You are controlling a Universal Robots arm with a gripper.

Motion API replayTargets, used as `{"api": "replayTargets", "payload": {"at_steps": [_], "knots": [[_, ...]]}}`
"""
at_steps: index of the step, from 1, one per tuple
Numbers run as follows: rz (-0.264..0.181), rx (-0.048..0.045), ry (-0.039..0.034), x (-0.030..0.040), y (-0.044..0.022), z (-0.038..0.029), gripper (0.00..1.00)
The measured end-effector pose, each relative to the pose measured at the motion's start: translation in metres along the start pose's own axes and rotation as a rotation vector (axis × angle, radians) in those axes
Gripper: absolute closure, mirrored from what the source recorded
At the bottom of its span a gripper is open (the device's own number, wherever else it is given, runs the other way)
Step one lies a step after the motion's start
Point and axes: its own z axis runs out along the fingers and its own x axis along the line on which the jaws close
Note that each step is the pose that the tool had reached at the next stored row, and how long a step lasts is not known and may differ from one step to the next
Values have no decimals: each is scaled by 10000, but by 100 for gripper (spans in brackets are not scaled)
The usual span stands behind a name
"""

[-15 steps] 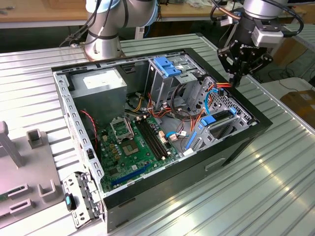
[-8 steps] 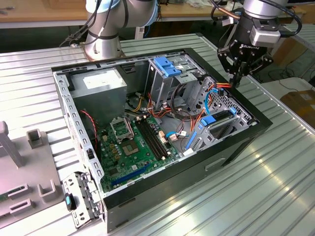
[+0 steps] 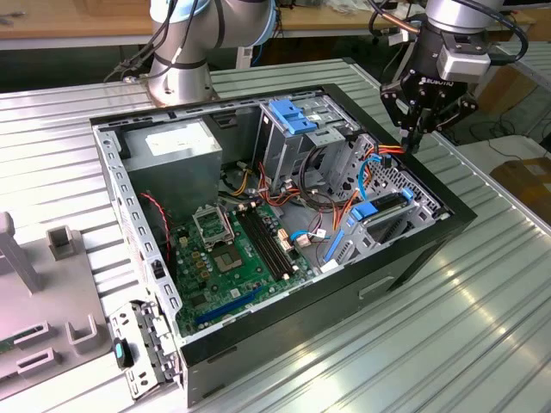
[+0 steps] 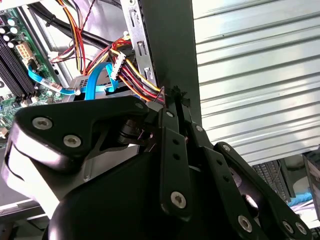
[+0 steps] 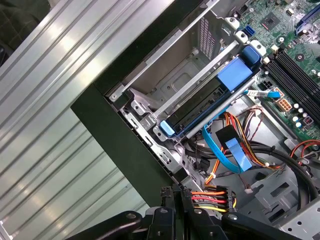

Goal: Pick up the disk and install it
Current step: 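Insert the first disk wire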

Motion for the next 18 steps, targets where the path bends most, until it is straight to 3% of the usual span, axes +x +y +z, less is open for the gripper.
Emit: {"api": "replayTargets", "payload": {"at_steps": [4, 7, 9, 12, 18], "knots": [[531, -98, -10, -1, -1, 5, 84], [1782, -328, -35, -1, 0, 8, 84], [2239, -418, -39, -1, 0, 9, 84], [3377, -640, -42, -1, -1, 9, 84], [5260, -988, -71, -2, -1, 12, 84]]}}
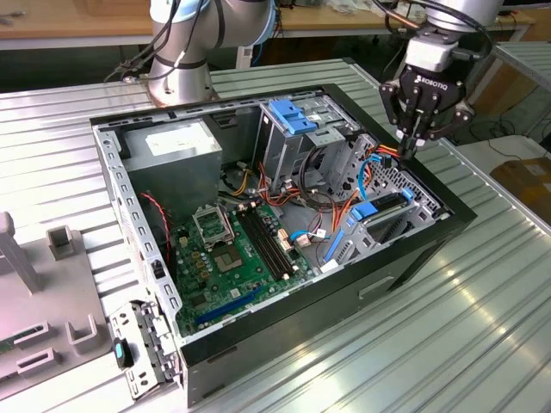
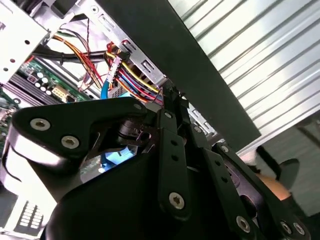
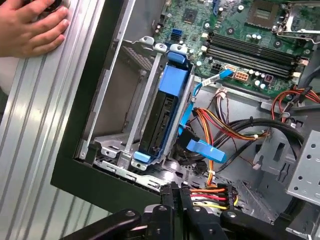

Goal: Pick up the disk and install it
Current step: 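Insert the first disk wire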

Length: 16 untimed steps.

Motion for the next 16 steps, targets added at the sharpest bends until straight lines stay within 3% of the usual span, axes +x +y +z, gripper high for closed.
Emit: {"api": "replayTargets", "payload": {"at_steps": [7, 8, 16], "knots": [[1576, -290, -30, -1, 0, 5, 84], [2012, -369, -39, -2, 1, 11, 84], [2167, -398, -40, -38, 112, 15, 84]]}}
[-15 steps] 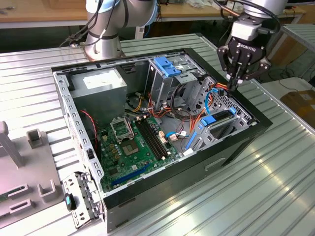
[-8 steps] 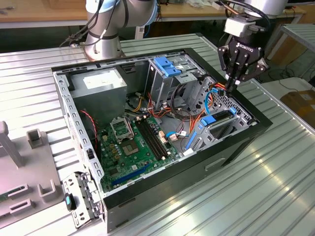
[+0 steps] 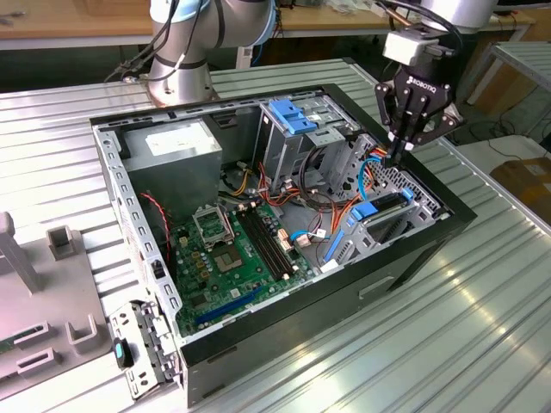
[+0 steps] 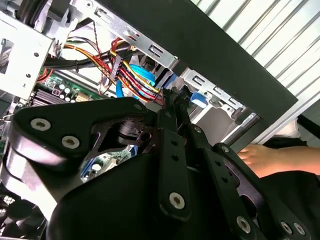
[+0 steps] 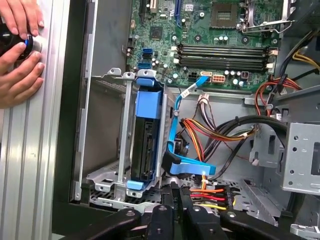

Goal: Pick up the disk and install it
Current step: 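Insert the first disk wire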

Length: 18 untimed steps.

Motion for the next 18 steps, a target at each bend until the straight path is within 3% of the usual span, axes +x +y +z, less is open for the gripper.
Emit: {"api": "replayTargets", "payload": {"at_steps": [3, 8, 10, 12, 14, 16, 18], "knots": [[73, -13, -7, 7, 5, 12, 84], [283, -51, -11, 99, 15, 48, 84], [367, -67, -18, 169, 22, 73, 84], [383, -63, -101, 209, 25, 86, 84], [386, -43, -366, 241, 35, 98, 84], [385, -37, -443, 319, 55, 121, 84], [385, -33, -448, 353, 138, 141, 84]]}}
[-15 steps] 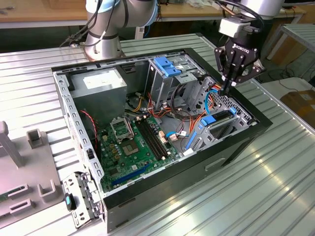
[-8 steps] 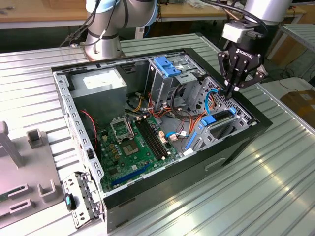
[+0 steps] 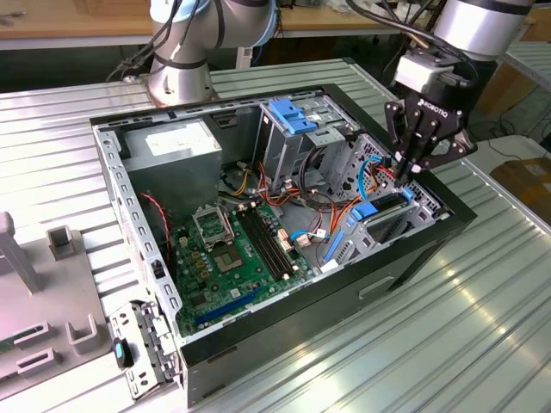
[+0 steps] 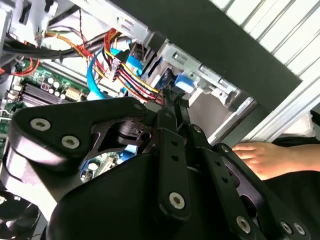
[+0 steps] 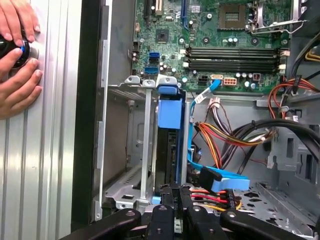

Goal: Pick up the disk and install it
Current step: 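Insert the first disk wire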

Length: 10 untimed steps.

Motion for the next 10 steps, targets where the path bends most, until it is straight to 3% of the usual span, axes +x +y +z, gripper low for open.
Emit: {"api": "replayTargets", "payload": {"at_steps": [1, 4, 6, 10], "knots": [[1, 1, 1, 2, 32, 13, 84], [0, 7, -23, 1, 39, 65, 84], [0, 15, -142, 14, 41, 91, 84], [97, 35, -209, 29, 60, 118, 84]]}}
